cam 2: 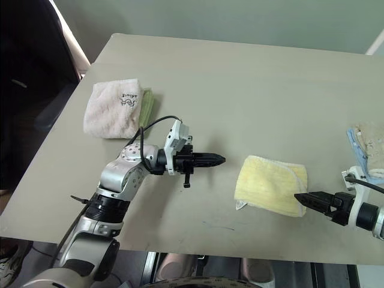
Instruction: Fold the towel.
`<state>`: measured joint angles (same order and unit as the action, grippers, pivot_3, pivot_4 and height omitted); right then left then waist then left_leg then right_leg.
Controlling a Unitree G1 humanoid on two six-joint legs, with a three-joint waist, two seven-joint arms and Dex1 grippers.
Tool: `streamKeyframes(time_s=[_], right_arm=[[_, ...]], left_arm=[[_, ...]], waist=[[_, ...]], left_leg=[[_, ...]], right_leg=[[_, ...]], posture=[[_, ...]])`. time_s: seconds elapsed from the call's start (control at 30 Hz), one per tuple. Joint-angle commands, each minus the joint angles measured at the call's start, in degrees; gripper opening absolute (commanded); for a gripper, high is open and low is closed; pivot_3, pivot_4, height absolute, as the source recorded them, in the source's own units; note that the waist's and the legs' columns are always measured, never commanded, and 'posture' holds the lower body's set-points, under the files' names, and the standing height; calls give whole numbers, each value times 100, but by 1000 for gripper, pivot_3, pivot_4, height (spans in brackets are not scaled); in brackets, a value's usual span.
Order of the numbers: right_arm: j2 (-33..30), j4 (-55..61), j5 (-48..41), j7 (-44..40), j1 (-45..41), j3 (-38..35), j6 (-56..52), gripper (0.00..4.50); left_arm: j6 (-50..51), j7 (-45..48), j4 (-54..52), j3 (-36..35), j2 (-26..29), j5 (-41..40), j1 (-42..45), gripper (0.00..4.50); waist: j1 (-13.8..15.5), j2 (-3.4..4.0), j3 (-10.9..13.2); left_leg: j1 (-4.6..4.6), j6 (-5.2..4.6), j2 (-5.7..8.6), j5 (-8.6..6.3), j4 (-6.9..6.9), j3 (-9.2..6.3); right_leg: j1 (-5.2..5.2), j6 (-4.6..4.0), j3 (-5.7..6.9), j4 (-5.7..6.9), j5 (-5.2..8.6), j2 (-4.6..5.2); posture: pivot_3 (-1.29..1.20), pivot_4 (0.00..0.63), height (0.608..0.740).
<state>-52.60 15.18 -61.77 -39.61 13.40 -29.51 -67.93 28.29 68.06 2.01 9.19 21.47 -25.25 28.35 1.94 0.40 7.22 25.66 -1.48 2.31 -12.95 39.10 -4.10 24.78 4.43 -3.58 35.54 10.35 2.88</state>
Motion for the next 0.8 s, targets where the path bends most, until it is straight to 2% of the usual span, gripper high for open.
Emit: streamKeyframes(time_s=[0.03, 0.37, 0.4, 0.5, 0.8], right_arm=[[107, 113, -415, 31, -209, -37, -317, 4466], [252, 2, -555, 173, -608, 219, -727, 4466], [241, -31, -496, 148, -633, 256, -705, 4306], [213, -177, -403, 90, -697, 245, -634, 3530], [204, -251, -417, 191, -753, -241, -568, 303]], left_arm=[[58, -141, -338, -118, -27, -201, -46, 0], [-82, -385, -395, -38, -143, -163, -160, 0], [-65, -415, -448, -33, -153, -175, -183, 0], [-41, -484, -523, -25, -177, -170, -213, 0], [-87, -584, -397, 14, -221, -102, -53, 0]], waist=[[-1, 0, 0], [-4, 0, 0], [-7, 0, 0], [-9, 0, 0], [-8, 0, 0]], left_leg=[[-1, 0, 0, 2, 0, 0], [-17, 2, 2, 12, -1, 0], [-18, 2, 2, 13, -2, 0], [-20, 1, 0, 13, -4, -2], [-19, 0, 2, 13, -4, -2]], right_leg=[[0, -1, 0, 2, 1, 0], [0, -11, -1, 33, 9, 2], [0, -11, -1, 35, 9, 2], [1, -9, 1, 37, 11, 0], [0, -12, 1, 37, 10, 2]], posture=[[0, 150, 728], [0, 150, 728], [0, 150, 728], [0, 150, 728], [0, 150, 728]])
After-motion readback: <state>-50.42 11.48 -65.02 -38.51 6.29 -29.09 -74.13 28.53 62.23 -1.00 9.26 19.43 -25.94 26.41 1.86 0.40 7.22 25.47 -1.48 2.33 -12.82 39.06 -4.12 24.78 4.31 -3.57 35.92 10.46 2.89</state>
